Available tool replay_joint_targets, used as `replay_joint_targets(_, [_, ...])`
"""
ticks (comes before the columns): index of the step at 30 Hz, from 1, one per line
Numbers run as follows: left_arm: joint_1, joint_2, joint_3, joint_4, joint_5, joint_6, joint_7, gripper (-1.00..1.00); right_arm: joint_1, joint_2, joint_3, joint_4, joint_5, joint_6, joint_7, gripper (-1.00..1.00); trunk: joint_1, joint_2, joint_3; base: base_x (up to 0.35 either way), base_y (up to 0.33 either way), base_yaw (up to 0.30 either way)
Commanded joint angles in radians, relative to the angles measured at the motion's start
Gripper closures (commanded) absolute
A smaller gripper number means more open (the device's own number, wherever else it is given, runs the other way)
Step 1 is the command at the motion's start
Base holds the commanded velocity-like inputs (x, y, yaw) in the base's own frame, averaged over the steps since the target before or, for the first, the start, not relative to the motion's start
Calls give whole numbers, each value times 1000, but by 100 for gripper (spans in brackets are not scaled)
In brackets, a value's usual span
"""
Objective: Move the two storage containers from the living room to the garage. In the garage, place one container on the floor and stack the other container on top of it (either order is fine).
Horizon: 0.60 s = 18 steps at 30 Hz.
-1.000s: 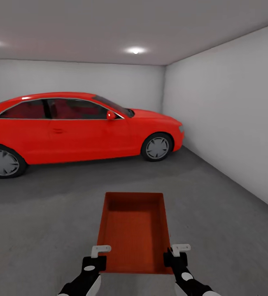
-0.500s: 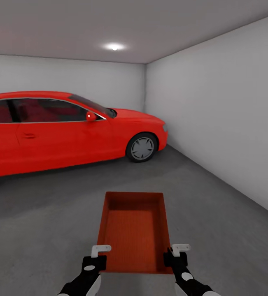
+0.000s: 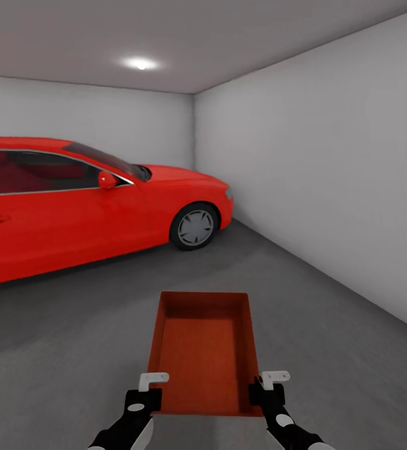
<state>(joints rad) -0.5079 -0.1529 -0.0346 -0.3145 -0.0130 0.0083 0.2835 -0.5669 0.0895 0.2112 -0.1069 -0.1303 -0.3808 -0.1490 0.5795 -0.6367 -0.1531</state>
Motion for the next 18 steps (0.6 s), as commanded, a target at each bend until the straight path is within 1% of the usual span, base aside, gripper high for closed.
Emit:
replay_joint_targets(1, [0,6,-28,18,16,3,9,100,-2,-4,-3,-2,10,-72,1,100,1,-1,-2,321,177,-265])
replay_joint_targets(18, [0,6,-28,18,16,2,9,100,-2,-5,-2,-2,11,-72,1,100,1,-1,-11,319,177,-265])
